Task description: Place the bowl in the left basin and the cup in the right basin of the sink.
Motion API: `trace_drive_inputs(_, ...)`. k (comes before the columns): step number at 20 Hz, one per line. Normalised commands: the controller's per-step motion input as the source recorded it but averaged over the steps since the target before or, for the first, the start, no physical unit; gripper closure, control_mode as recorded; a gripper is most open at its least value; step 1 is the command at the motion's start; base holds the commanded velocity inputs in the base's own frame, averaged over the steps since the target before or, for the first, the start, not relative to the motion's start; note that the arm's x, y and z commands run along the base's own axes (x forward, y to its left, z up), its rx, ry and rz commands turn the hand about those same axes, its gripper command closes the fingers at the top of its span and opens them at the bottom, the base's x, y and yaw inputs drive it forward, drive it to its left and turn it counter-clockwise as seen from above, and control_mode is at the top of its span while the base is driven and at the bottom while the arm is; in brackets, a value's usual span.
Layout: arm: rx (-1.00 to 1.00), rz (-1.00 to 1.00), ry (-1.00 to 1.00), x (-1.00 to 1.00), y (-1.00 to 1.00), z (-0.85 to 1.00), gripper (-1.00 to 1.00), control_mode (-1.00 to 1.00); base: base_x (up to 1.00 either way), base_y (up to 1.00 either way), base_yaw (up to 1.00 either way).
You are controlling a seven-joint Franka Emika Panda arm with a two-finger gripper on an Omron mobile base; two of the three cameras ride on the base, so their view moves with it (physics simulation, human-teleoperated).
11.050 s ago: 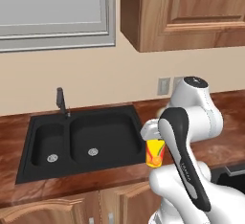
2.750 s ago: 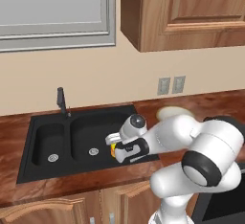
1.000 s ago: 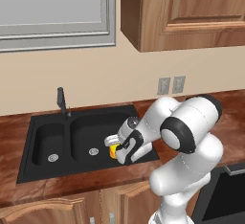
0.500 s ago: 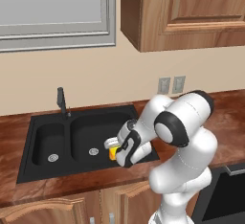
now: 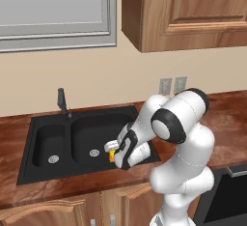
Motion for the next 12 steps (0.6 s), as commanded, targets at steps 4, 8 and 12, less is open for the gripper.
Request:
trace_drive_inputs(4,0.00,0.00,0.00,0.00,0.08,-0.18,1.00,-1.00,0.00,0.00,0.00)
trace_drive_inputs(8,0.00,0.00,0.00,0.00,0.09,-0.17,1.00,-1.00,0.00,0.00,0.00)
trace_drive_inputs(12,0.00,0.00,0.00,0.00,0.07,-0.13,1.00,-1.00,0.00,0.00,0.00)
